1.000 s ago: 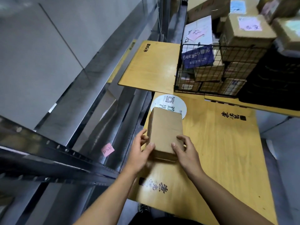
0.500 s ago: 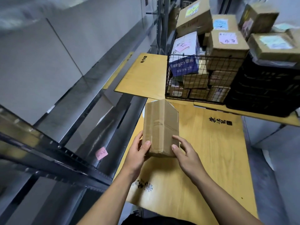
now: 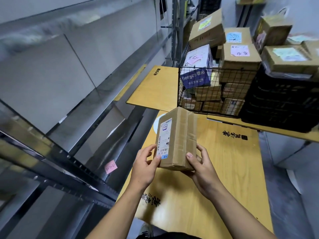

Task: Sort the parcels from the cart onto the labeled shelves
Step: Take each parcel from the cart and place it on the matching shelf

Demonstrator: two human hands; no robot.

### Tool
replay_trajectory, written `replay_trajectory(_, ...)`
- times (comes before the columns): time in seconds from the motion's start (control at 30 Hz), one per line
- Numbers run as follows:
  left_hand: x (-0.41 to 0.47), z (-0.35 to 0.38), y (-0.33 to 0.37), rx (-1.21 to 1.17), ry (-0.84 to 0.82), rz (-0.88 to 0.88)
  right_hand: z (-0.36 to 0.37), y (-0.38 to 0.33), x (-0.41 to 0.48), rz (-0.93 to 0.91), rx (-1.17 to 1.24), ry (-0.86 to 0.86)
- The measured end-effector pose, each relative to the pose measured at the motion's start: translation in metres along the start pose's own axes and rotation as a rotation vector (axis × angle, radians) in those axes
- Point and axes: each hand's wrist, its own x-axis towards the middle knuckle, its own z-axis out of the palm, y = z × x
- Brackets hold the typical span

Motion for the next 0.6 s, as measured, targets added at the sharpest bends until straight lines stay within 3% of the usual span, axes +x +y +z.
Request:
replay_trajectory(0.2, -0.009, -0.009, -0.010, -0.194, -0.019, -0.114, -0.002, 0.000, 0.000, 0.029, -0.022, -0.105)
replay_trajectory(0.4, -0.020, -0.026, -0.008, -0.034, 0.085, -0.031, 0.003, -0.001, 0.005, -0.267, -0.544, -0.051)
replay_trajectory(0.6, -0.038, -0.036, -0.012, 0.034, 0.169, 0.019, 0.018, 0.008, -0.002, -0.205, -0.558, -0.140)
